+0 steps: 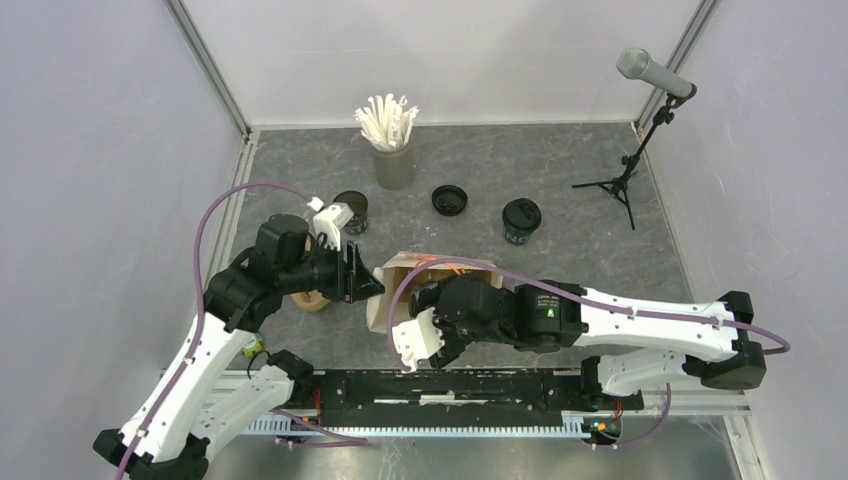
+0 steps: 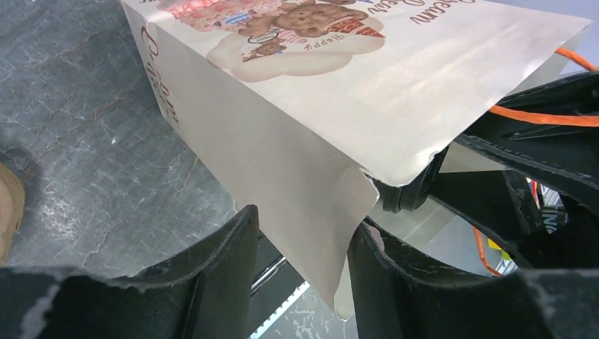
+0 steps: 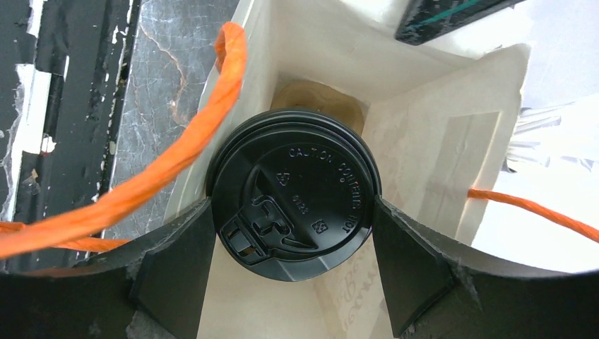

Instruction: Pack the takeout coffee

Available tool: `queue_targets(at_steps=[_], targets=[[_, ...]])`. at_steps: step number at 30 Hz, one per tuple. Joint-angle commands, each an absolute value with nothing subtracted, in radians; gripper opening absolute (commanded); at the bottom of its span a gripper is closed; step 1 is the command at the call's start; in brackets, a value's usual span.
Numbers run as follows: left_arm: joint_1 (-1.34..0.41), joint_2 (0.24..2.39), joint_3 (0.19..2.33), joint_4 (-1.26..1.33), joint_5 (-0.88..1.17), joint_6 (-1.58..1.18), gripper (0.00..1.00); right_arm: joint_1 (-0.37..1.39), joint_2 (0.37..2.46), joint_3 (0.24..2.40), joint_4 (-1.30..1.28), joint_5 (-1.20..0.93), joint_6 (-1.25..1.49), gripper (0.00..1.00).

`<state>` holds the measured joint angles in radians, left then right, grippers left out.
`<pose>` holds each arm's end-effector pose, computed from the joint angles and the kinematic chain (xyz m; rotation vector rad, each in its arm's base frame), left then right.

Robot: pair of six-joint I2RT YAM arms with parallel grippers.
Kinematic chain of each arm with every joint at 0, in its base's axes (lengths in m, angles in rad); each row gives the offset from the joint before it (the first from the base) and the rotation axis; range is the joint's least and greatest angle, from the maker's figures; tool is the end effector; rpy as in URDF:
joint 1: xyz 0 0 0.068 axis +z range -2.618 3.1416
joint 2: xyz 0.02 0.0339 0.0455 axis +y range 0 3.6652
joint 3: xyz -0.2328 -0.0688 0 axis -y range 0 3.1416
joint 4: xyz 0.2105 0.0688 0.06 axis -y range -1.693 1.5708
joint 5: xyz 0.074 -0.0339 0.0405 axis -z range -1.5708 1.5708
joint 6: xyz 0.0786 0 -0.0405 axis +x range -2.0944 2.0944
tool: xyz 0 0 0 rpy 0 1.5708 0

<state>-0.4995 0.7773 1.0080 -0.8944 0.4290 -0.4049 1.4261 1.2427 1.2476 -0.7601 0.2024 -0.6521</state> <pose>0.1247 -0.1053 0.2937 0.3573 2.3154 -0.9527 0.0539 0.2601 0.2914 -1.9397 1.2585 0.1594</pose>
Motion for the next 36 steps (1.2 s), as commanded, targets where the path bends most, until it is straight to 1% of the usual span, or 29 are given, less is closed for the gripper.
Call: queue_targets(at_steps=[1,3,7,9,11,15,19,25,28,36], targets=[[-0.499,0.76,0.983,-0.897,0.459,-0.437,0.55,1.442,1.231,1.254,-0.699,0.276,-0.642,0.66],[-0.5,0.76,0.969,-0.891,0.466,-0.433,0.52,1.444,1.23,1.247,-0.69,0.28,-0.641,0.66],[-0.499,0.732,0.933,-0.858,0.482,-0.426,0.35,1.445,1.234,1.252,-0.675,0.306,-0.647,0.66],[-0.499,0.713,0.92,-0.844,0.484,-0.417,0.31,1.446,1.234,1.26,-0.674,0.336,-0.664,0.66],[-0.499,0.694,0.909,-0.828,0.496,-0.407,0.27,1.446,1.233,1.271,-0.678,0.359,-0.688,0.66],[-0.499,0.659,0.884,-0.778,0.519,-0.401,0.23,1.445,1.244,1.272,-0.708,0.368,-0.72,0.66],[-0.499,0.667,0.894,-0.76,0.536,-0.402,0.2,1.444,1.249,1.246,-0.707,0.379,-0.741,0.66],[-0.499,0.665,0.884,-0.715,0.568,-0.39,0.03,1.435,1.266,1.208,-0.67,0.385,-0.76,0.65],[-0.499,0.653,0.861,-0.692,0.557,-0.396,0.02,1.42,1.251,1.191,-0.63,0.357,-0.759,0.65],[-0.499,0.632,0.831,-0.628,0.551,-0.35,0.02,1.35,1.228,1.194,-0.622,0.304,-0.769,0.64]])
